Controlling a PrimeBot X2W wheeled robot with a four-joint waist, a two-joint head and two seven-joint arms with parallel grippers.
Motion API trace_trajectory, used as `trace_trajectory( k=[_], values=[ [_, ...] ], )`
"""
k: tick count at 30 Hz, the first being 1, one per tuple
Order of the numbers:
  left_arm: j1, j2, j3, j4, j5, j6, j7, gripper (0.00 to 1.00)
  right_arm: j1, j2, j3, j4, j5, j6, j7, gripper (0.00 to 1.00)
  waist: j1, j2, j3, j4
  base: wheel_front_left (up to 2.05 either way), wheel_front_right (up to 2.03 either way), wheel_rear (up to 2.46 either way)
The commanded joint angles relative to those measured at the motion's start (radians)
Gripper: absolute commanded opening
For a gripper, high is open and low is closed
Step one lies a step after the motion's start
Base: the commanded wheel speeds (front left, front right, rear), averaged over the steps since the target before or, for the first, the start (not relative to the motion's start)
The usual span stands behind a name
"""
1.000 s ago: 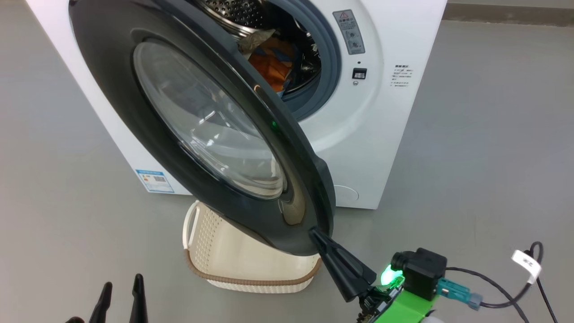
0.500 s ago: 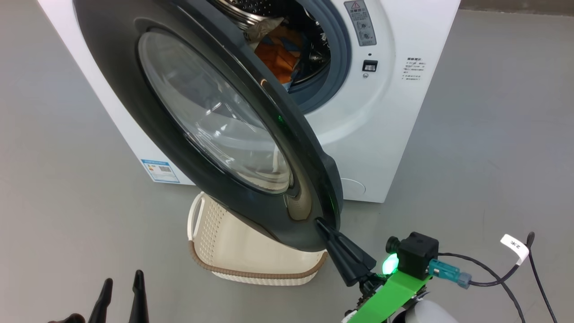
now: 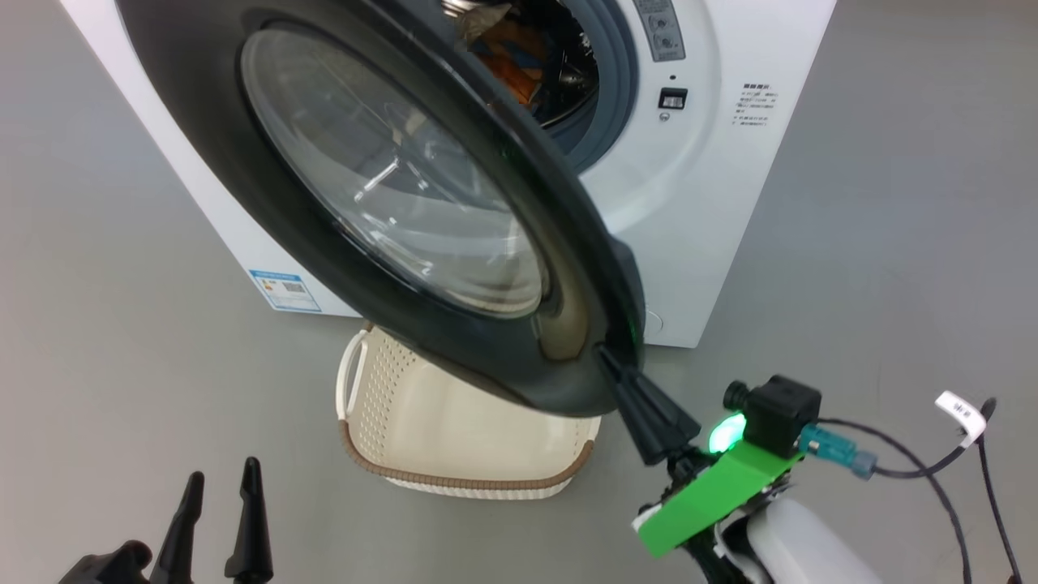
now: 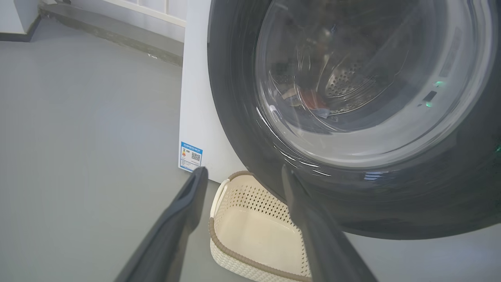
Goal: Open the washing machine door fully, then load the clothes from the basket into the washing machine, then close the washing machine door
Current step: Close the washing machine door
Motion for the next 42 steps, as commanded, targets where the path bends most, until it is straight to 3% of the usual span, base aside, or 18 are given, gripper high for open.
trace_trajectory(
  k=[1, 42],
  values=[
    [-0.040, 0.005, 0.031, -0.030, -0.008, -0.002, -0.006, 1.00, -0.044, 0.012, -0.004, -0.017, -0.010, 0.001, -0.005, 0.00, 0.0000, -0.0001, 0.011, 0.001, 0.00, 0.00, 0.00],
    [-0.192, -0.012, -0.093, -0.094, -0.041, -0.002, -0.006, 1.00, -0.501, 0.012, -0.417, 0.138, -0.089, 0.001, -0.005, 0.00, 0.0000, -0.0001, 0.221, 0.127, 0.00, 0.00, 0.00]
  ],
)
